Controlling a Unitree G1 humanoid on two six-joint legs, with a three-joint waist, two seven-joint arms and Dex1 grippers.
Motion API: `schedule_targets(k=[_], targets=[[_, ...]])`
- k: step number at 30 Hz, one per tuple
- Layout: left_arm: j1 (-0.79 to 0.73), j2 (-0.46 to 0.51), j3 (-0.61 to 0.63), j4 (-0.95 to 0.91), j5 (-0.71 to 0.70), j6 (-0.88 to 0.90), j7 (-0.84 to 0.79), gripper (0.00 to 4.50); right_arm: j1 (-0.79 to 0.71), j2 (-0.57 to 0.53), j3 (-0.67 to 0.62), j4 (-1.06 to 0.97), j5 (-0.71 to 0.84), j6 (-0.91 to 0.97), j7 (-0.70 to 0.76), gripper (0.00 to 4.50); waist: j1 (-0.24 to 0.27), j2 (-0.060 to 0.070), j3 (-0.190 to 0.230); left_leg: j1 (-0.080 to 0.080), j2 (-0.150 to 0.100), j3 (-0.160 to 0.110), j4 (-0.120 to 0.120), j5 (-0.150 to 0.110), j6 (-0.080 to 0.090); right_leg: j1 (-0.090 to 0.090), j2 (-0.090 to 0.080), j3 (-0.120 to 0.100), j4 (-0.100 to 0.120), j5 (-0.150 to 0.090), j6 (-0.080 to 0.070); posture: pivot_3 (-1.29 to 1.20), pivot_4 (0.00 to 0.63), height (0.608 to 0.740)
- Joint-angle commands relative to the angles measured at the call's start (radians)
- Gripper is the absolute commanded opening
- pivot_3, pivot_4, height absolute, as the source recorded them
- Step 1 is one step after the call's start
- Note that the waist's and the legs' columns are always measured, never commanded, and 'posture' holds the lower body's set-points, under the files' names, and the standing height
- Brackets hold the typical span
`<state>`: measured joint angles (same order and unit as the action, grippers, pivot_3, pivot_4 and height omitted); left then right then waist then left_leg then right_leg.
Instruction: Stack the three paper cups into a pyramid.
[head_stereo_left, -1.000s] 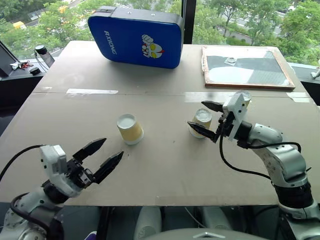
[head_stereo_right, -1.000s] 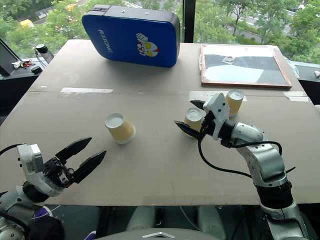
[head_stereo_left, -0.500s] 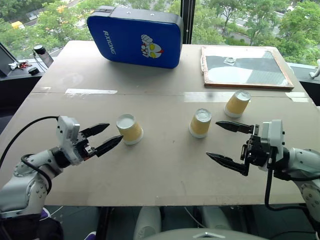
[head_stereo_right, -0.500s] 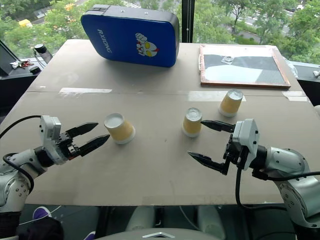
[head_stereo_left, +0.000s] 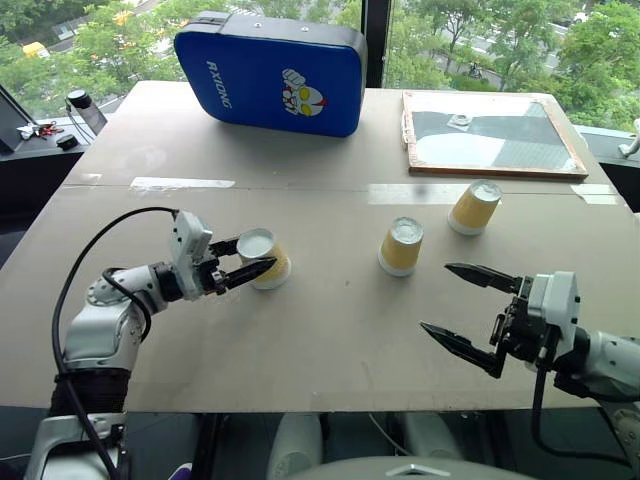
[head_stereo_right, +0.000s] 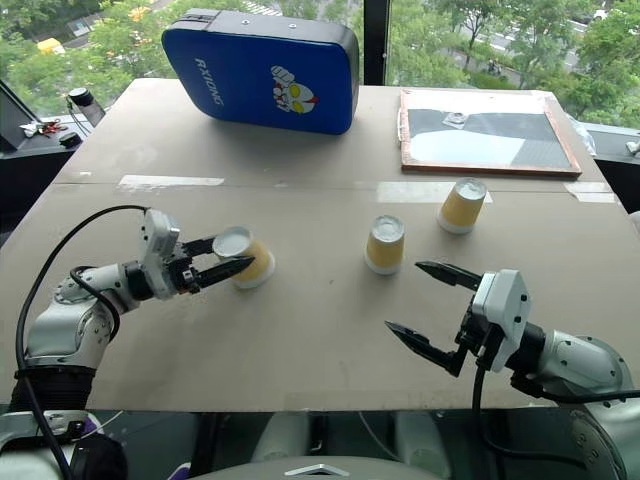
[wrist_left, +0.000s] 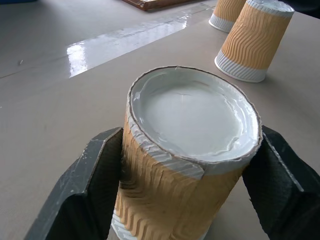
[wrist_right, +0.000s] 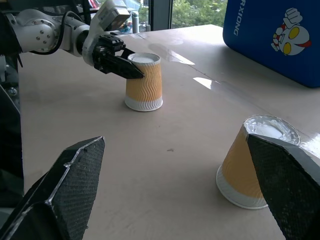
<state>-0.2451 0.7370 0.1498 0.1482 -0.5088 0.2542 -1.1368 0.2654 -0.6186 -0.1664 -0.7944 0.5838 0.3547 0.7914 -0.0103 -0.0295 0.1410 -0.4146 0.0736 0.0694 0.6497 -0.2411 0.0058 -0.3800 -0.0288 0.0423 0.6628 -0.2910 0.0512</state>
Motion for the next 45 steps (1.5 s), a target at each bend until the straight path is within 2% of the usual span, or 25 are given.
schedule_targets(k=[1,8,18,28,37,45], targets=[[-0.042,-0.012,-0.007,0.008,0.006,-0.019,-0.030,2.77,0.019,0.001,-0.029,-0.050,-0.008,-0.035,-0.024,4.50,0.000,0.000,0.000,0.000,0.000,0.000,0.000,0.000,0.000,0.000,0.000,0.000,0.000,0.000,0.000,0.00,0.150,0.740],[-0.168,-0.075,-0.092,-0.045,0.015,0.056,-0.015,2.77,0.063,0.008,-0.035,-0.075,-0.031,-0.046,-0.072,4.50,0.012,0.000,0.000,-0.001,0.000,-0.001,0.001,0.000,0.000,0.001,0.000,-0.001,0.000,0.000,0.000,0.00,0.150,0.740],[-0.355,-0.240,-0.233,0.056,0.103,0.094,0.042,2.77,0.171,0.045,-0.076,-0.120,-0.086,-0.058,-0.166,4.50,0.025,0.000,0.000,-0.001,0.000,-0.002,0.002,0.000,0.000,0.001,0.002,0.000,0.000,0.000,0.000,0.00,0.150,0.740],[-0.392,-0.323,-0.281,0.145,0.182,0.022,0.045,2.77,0.316,0.090,-0.139,-0.119,-0.097,-0.128,-0.157,4.50,0.023,0.000,0.000,-0.001,0.000,-0.002,0.003,0.000,0.000,0.001,0.003,0.000,0.000,0.000,0.000,0.00,0.150,0.740],[-0.400,-0.376,-0.296,0.176,0.215,-0.015,0.044,2.77,0.325,0.093,-0.139,-0.116,-0.106,-0.143,-0.169,4.50,0.024,0.000,0.000,-0.001,0.000,-0.002,0.003,0.000,0.000,0.001,0.003,0.000,0.000,0.000,0.000,0.00,0.150,0.740],[-0.411,-0.383,-0.295,0.202,0.217,-0.030,0.026,2.77,0.326,0.091,-0.137,-0.125,-0.109,-0.137,-0.176,4.50,0.024,0.000,0.000,-0.001,0.000,-0.003,0.003,0.000,0.000,0.002,0.003,0.000,0.000,0.000,0.000,0.00,0.150,0.740]])
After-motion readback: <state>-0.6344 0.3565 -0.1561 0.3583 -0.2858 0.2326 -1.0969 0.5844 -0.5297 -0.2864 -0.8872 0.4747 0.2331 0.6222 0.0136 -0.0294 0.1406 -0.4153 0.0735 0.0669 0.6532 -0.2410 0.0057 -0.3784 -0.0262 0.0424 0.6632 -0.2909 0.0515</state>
